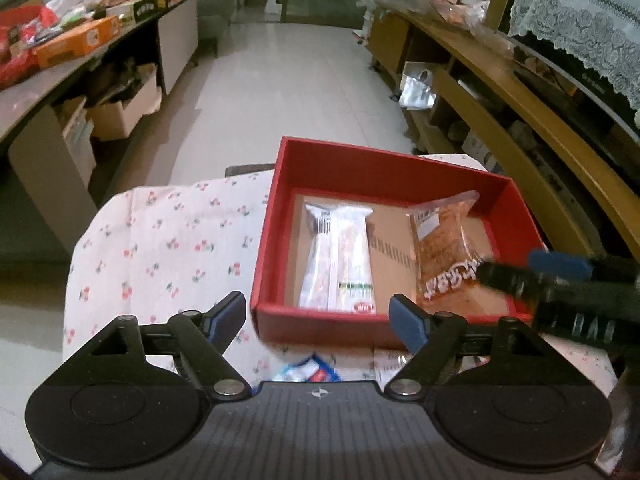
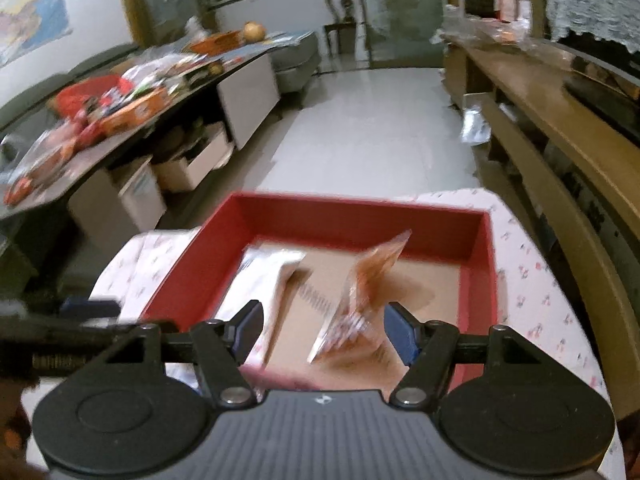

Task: Organize snacks
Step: 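Move both tools back to the snack pile beside the box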

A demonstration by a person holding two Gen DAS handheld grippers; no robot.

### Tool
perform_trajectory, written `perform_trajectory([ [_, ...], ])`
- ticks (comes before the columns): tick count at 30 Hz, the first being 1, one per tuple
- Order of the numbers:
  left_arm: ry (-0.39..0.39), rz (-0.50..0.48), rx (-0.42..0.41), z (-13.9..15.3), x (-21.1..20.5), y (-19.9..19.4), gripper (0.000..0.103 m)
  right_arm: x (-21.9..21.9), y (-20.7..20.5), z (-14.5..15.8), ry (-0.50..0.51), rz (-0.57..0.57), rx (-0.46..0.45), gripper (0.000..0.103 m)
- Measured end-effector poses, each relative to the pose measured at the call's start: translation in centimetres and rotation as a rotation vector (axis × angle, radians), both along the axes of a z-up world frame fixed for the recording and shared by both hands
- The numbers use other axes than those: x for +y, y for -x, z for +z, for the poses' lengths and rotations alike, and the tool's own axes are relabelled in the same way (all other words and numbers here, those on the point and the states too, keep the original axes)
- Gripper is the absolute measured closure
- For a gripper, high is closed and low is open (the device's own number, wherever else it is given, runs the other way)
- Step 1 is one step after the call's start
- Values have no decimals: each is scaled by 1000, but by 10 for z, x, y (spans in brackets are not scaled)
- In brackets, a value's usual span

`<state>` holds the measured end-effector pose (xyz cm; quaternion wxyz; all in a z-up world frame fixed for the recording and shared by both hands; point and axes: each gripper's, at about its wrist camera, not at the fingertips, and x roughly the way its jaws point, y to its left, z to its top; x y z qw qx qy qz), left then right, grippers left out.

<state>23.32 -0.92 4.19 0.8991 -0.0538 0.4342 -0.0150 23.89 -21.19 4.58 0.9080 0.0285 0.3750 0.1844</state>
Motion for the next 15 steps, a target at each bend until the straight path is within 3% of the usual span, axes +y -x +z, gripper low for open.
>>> perform_trajectory([
  [6, 43, 26, 45, -7, 20, 22, 18, 14, 37, -6, -3, 58, 40, 31],
  [15, 36, 37, 77, -14, 53, 39, 18, 45, 69, -22, 12, 175, 120, 31],
])
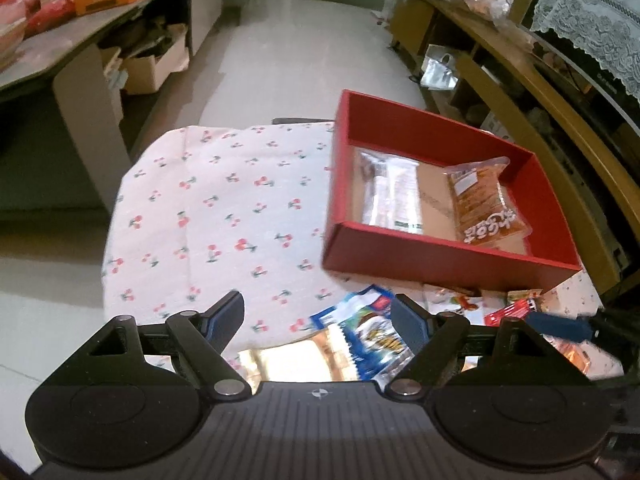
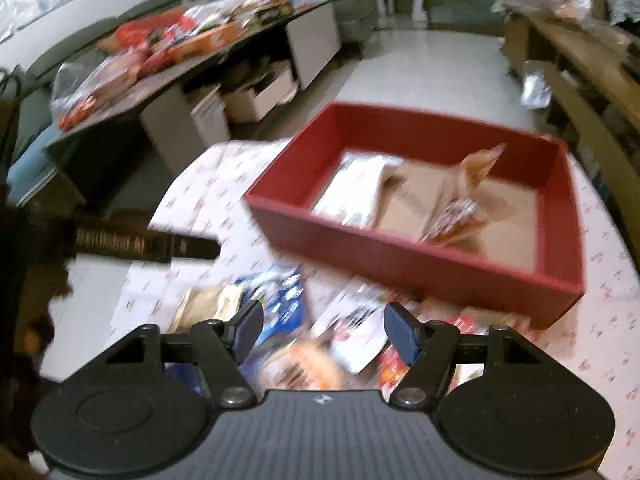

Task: Organize snacks
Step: 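Move both tools back to the snack pile beside the box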

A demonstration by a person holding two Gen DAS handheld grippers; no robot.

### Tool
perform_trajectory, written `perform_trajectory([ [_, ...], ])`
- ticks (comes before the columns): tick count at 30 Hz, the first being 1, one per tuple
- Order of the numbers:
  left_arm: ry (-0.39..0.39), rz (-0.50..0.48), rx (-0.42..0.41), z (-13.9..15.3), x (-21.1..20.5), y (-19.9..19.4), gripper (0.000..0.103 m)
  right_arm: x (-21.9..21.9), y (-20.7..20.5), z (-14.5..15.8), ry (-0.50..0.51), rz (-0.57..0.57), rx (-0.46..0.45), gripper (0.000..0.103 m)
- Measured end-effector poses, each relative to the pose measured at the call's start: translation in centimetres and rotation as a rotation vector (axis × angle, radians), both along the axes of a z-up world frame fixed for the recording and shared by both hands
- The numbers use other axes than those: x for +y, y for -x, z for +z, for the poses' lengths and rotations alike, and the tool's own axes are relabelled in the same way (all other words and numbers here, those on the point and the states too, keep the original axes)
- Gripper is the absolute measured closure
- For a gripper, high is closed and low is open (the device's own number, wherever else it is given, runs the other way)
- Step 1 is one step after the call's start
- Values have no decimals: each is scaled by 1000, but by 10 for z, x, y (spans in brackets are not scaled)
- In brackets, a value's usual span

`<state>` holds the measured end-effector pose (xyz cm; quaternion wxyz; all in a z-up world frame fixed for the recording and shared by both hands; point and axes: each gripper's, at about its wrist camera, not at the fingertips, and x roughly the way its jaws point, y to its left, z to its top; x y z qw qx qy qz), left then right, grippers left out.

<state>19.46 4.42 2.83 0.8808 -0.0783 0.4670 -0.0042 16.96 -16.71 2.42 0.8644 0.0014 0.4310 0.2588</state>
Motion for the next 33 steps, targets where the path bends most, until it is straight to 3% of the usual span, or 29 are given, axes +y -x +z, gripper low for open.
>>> perform_trajectory([
  [4, 17, -3, 18, -4, 9, 4, 18, 6, 2, -19, -23, 2, 103, 30],
  [8, 25, -32, 15, -3, 8, 6, 17, 12, 0, -33, -9, 16, 133, 29],
  [14, 33, -85, 51, -13, 2, 5, 16, 25, 2, -38, 10, 97, 139, 12],
  [18, 29, -196, 100, -23, -8, 0, 14, 30, 7, -41, 53, 157, 117, 9],
  [21, -22, -285, 112, -30, -13, -1, 14, 27, 10, -42, 56, 225, 113, 7],
  [22, -39, -311, 112, -31, -15, -1, 13, 27, 11, -44, 63, 237, 99, 8],
  [24, -76, -362, 111, -35, -18, -5, 13, 28, 13, -48, 108, 243, 82, 21],
  [27, -107, -438, 123, -44, -21, -12, 12, 29, 12, -53, 114, 241, 151, 35],
  [33, -116, -504, 175, -64, -19, -16, 12, 23, 21, -45, 93, 245, 182, 37],
])
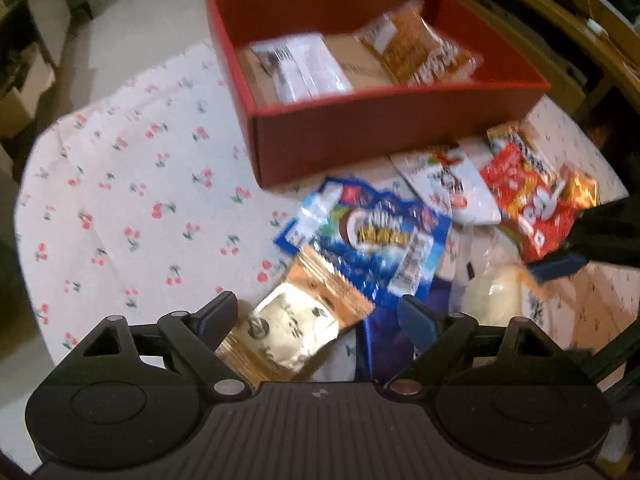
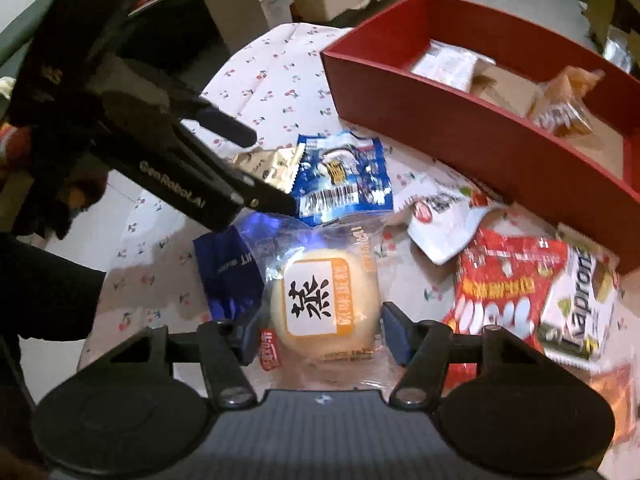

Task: Organize snacks
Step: 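Move both tools back to the snack pile beside the box, then grasp the gold pouch with the left tool while the right tool grasps the round bun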

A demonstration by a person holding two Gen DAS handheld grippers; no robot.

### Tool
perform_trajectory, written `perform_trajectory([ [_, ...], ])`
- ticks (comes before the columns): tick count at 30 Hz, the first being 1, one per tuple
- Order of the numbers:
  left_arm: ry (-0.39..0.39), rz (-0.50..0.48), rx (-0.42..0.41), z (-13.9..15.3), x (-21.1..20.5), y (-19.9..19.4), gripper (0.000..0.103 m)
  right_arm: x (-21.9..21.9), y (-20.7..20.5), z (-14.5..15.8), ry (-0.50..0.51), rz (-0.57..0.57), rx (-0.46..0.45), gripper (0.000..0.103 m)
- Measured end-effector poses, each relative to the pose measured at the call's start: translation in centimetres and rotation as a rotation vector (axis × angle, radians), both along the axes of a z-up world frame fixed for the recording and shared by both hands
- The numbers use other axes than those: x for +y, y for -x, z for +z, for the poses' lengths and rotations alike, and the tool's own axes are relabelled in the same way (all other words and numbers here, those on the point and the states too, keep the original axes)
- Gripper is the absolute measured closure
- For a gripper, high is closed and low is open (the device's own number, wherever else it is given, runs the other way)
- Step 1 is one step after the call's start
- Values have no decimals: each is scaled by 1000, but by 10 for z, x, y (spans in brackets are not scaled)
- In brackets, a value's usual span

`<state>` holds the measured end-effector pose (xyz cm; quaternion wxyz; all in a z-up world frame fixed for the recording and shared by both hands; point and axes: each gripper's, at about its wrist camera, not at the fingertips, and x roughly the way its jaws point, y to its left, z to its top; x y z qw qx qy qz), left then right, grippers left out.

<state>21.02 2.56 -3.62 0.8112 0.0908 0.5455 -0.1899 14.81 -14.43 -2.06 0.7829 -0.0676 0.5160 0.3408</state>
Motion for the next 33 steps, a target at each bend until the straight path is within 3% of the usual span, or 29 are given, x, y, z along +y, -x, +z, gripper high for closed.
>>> perform_trajectory([
  [3, -6, -30, -15, -4, -2, 4, 8, -6, 0, 2, -9, -27, 21, 37],
  [12, -10, -14, 39, 0, -14, 20, 20, -15, 14, 11, 36, -66, 12, 36],
  [16, -27, 0, 57, 0, -19, 33, 22, -24, 24, 11, 37, -70, 43, 29],
  [25, 8, 108, 77, 0, -11, 23, 13, -38, 22, 14, 5, -120, 43, 23],
  [33, 0, 117, 87, -4, -17, 17, 11, -5, 11, 0, 55, -56, -9, 24],
])
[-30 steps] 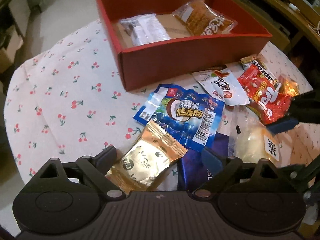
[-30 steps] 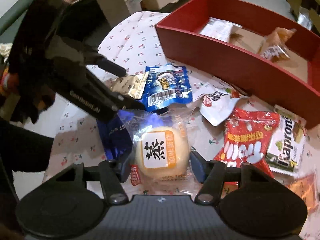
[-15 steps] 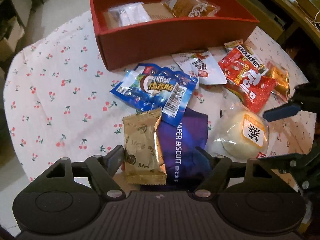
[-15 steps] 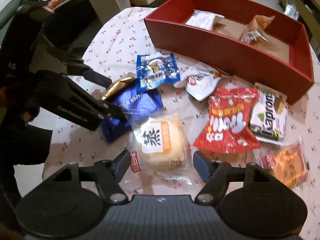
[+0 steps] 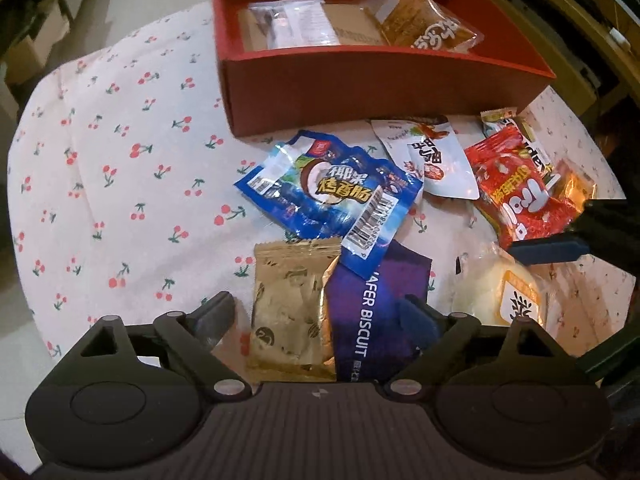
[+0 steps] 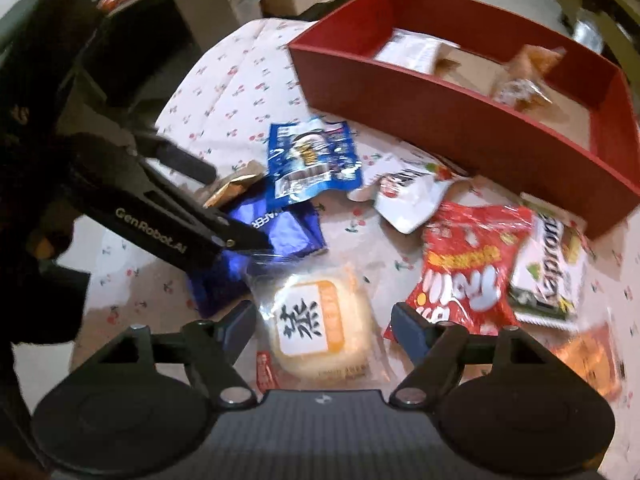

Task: Organize snacks
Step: 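Grasp the gold pouch with the left tool while the right tool grasps the round bun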

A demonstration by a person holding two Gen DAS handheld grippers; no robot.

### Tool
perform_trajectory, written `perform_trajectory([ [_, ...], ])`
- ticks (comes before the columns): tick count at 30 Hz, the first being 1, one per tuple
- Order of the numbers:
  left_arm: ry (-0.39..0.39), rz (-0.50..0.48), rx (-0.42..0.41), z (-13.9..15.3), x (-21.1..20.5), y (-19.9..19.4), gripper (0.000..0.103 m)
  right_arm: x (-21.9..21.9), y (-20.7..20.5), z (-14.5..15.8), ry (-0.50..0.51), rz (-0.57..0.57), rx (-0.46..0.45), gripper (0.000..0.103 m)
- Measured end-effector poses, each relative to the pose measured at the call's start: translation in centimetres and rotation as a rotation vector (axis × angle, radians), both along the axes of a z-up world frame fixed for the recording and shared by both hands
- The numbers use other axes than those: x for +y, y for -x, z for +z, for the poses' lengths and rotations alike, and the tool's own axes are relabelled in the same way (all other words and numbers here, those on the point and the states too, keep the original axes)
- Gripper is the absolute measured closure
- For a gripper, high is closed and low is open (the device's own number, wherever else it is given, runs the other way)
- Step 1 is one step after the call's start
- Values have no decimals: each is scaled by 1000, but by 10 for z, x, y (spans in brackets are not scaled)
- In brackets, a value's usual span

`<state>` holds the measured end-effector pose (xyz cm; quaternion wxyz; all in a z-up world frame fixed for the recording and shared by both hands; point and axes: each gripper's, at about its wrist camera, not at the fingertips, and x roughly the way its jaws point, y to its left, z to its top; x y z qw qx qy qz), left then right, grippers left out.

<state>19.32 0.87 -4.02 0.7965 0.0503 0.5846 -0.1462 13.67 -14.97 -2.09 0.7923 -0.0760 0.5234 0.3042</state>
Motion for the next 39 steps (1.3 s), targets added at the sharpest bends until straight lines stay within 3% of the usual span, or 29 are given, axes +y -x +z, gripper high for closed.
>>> perform_trajectory([
  [2, -5, 9, -4, 0, -1, 1, 12, 2, 1, -5, 10, 4, 3, 35],
  [11, 20, 81, -18, 6, -5, 11, 32, -14, 9, -3, 10, -29, -10, 39],
  [16, 82, 108, -19, 11, -2, 14, 20, -22, 13, 5, -21, -44, -24, 39],
  [22, -37, 166, -75, 13, 2, 16, 15, -28, 13, 9, -34, -65, -18, 39],
  [28, -16, 214, -35, 3, 9, 11, 15, -30, 14, 10, -41, -69, -17, 39],
  [33, -28, 186, -58, 6, -5, 9, 24, -28, 14, 9, -32, -66, -16, 39],
  [39, -17, 194, -82, 11, -17, 17, 48, -29, 11, 9, -18, -84, -32, 40],
])
